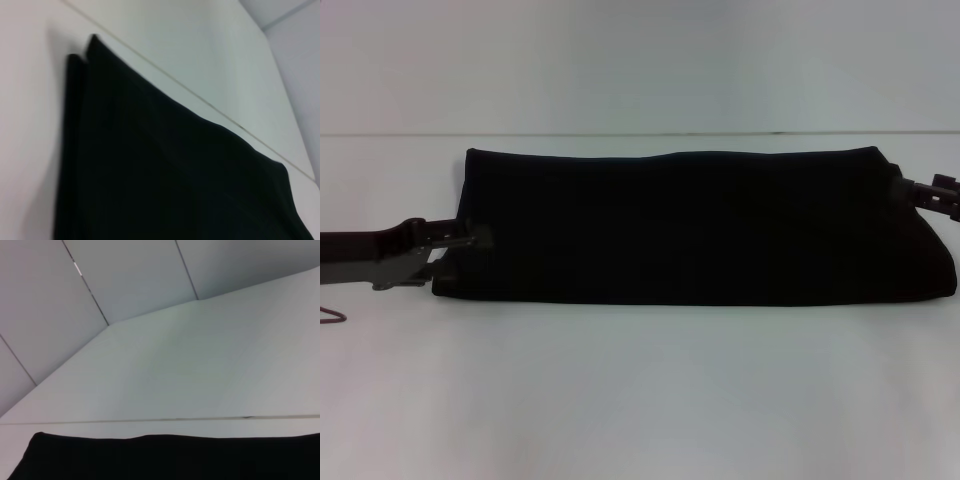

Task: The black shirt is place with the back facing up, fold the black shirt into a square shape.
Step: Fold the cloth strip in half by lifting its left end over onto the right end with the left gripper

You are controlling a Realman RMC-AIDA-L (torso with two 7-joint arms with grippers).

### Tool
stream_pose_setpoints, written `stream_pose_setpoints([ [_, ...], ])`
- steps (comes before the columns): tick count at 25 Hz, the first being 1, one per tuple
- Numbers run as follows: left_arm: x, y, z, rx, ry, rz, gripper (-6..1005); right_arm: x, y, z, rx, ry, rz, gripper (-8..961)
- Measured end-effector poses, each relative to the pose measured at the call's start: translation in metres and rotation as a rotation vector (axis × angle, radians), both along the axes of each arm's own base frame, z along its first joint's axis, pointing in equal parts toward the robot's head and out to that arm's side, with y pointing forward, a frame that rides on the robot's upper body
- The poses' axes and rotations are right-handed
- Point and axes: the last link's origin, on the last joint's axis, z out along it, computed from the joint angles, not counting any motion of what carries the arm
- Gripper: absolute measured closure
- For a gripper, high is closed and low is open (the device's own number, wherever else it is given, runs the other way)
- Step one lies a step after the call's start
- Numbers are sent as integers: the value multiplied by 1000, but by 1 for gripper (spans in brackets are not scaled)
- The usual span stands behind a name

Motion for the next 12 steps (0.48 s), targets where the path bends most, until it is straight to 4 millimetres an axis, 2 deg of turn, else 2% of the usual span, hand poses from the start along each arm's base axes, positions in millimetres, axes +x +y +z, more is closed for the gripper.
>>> stream_pose_setpoints([
  [12, -12, -2, -10, -22, -63, 199, 106, -6, 2, -2, -7, 22, 9, 21],
])
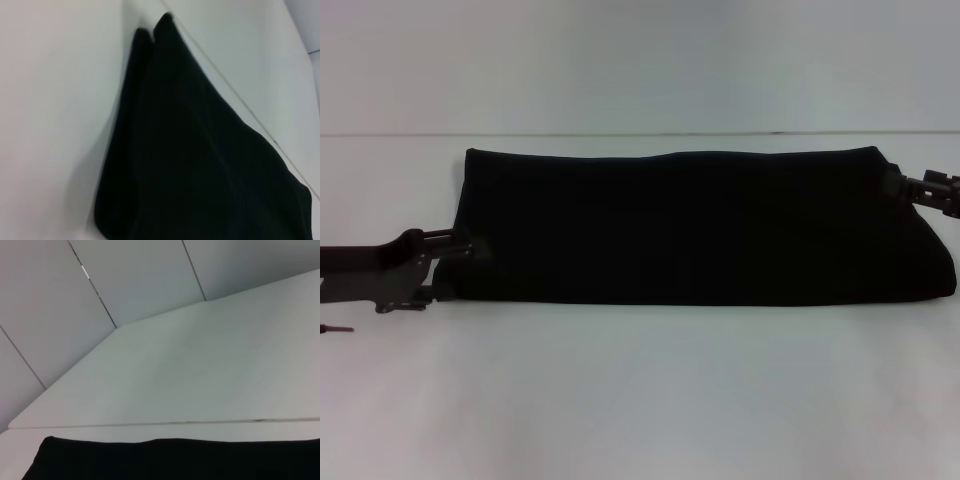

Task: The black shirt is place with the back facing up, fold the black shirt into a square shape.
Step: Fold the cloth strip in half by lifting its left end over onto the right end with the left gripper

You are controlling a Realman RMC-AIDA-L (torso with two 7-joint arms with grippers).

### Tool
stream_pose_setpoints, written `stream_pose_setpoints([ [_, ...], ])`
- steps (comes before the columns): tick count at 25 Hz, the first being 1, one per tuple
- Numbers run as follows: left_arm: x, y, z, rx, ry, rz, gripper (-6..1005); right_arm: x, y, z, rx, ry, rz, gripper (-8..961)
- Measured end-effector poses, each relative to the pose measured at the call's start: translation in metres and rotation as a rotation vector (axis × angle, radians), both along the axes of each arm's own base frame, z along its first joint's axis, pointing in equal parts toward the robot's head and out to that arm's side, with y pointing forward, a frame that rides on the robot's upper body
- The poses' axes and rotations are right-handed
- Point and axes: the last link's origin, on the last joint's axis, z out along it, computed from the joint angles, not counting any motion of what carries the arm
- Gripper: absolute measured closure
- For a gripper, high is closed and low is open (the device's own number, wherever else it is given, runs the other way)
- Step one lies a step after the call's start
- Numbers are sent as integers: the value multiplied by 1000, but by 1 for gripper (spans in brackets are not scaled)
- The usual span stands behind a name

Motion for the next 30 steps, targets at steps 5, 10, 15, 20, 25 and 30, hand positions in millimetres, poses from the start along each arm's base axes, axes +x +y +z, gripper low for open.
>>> stream_pose_setpoints([
  [5, -3, 0, -5, 1, -24, 56, 106, -4, 3, 0, 0, -1, 9, 22],
  [10, -6, 0, -7, 8, -57, 123, 106, -7, 7, 1, 5, -1, 16, 22],
  [15, -8, 0, -10, 14, -84, 182, 109, -10, 10, 1, 9, 0, 21, 21],
  [20, -12, 1, -15, 26, -98, 236, 112, -11, 10, 0, 11, 6, 22, 22],
  [25, -13, 3, -18, 31, -111, 285, 112, -14, 12, -1, 15, 9, 26, 23],
  [30, -13, 5, -22, 34, -111, 297, 112, -13, 13, -1, 30, 8, 20, 23],
])
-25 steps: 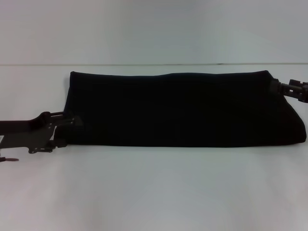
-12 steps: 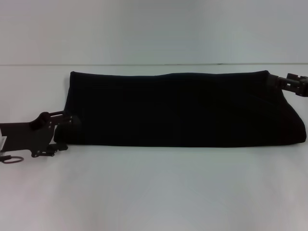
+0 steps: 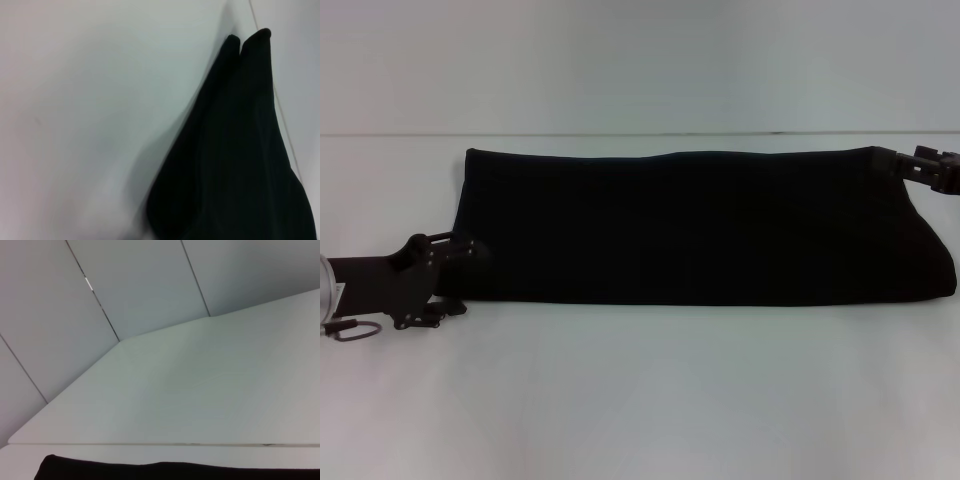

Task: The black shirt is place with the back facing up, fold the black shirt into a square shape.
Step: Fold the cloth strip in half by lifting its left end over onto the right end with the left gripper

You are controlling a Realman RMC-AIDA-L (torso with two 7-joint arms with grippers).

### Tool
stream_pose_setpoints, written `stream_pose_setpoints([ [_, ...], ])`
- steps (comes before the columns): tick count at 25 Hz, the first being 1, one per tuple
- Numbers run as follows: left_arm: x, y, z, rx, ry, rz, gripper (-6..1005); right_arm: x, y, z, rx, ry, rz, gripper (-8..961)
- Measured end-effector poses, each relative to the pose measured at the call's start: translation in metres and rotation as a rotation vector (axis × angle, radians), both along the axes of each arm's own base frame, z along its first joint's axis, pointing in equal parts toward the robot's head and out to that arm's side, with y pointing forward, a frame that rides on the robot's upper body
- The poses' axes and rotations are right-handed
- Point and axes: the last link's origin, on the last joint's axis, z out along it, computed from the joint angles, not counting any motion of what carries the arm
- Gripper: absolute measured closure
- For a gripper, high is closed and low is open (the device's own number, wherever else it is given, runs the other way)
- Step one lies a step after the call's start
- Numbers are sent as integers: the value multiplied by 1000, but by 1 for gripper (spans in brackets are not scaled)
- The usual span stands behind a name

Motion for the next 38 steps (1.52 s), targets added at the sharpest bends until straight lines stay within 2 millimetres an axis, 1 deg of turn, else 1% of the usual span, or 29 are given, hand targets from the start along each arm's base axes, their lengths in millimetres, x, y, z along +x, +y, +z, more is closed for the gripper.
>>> stream_pose_setpoints([
  [6, -2, 2, 0, 16, 12, 10, 113, 0, 0, 0, 1, 3, -5, 23],
  [14, -7, 0, -1, 27, 17, 30, 113, -1, 1, 1, 8, 12, -5, 22],
  [38, -10, 5, -2, 59, 37, 40, 112, -3, 2, 1, 7, 14, 3, 23],
])
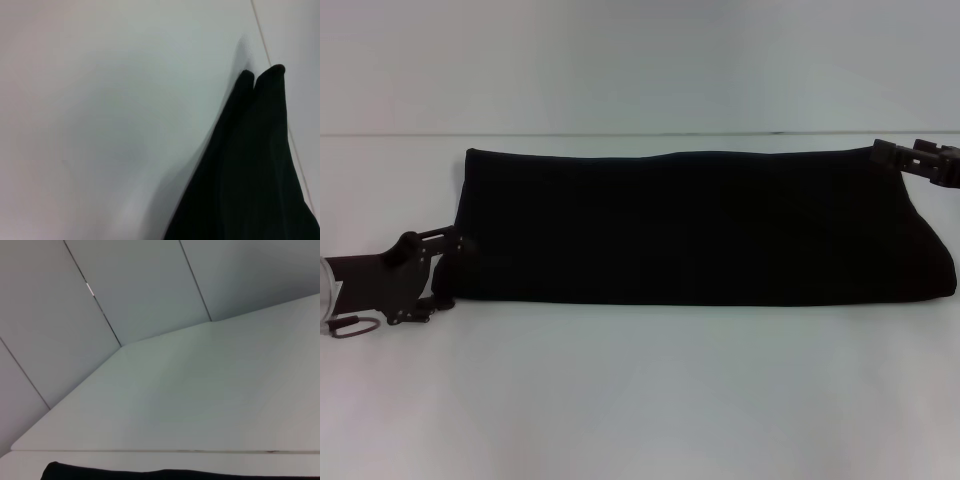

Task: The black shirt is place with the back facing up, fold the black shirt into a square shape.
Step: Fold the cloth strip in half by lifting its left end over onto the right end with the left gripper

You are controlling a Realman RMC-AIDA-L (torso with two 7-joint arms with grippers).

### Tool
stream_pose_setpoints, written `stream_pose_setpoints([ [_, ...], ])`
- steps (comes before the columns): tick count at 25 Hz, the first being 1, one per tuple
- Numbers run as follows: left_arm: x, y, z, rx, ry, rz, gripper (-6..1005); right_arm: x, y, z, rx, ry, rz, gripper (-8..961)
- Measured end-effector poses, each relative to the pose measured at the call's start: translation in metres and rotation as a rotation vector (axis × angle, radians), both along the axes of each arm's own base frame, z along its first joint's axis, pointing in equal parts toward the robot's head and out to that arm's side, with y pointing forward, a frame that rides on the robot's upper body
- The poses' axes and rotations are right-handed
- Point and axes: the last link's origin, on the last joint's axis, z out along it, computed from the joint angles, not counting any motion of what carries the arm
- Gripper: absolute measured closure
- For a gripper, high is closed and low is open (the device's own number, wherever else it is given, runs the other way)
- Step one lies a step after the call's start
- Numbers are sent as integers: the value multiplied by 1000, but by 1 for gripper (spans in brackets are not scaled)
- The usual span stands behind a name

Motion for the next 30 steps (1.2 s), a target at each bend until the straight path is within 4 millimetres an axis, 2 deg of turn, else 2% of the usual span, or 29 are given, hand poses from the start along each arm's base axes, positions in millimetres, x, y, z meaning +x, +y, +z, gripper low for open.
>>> stream_pose_setpoints([
  [30, 2, 12, 0, 16, 110, -76, 113, -4, 3, 1, -1, 2, 13, 22],
])
